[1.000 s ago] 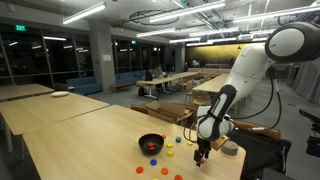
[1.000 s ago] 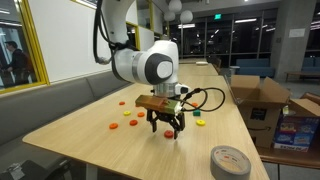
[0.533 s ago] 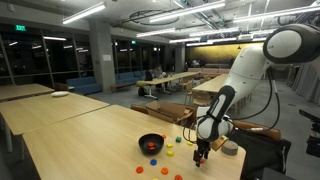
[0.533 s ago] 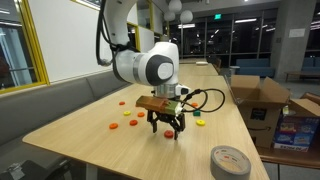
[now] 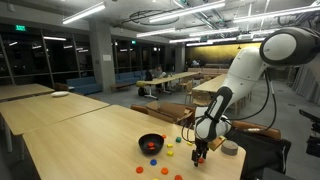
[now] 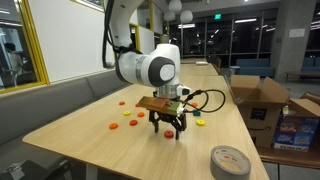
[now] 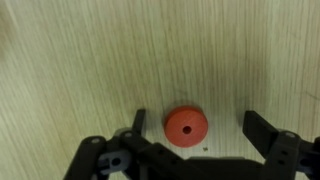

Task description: Put four round orange blocks in the black bowl

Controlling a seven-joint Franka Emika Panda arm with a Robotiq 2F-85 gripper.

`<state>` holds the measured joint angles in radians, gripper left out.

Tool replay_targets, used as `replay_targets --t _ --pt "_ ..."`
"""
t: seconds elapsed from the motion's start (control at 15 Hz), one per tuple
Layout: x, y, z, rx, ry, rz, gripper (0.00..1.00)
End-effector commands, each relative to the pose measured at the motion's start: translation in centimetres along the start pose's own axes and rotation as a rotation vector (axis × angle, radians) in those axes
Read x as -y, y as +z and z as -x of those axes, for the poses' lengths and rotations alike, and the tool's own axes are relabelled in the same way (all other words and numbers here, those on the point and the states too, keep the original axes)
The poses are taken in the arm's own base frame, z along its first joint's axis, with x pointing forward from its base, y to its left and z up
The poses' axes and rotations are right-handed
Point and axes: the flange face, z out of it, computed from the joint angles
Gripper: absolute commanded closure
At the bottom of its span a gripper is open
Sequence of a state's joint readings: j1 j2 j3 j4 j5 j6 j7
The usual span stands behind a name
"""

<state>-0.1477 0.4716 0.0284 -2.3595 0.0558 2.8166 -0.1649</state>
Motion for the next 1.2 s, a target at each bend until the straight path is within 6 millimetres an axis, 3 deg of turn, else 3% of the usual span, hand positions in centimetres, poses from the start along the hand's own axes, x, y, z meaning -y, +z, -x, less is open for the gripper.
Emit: replay_targets --t 0.0,0.47,0.93,1.13 --pt "-0.4 -0.1 -0.8 -0.016 -0.009 0.005 0.25" --pt "-0.5 -0.7 -1.2 -0.026 -0.011 0.012 0.78" --pt "-1.1 -2.1 -2.3 -0.044 -0.042 0.055 0.81" --pt "-0.6 -3.5 -4.1 -0.068 -0.086 0.080 0.81"
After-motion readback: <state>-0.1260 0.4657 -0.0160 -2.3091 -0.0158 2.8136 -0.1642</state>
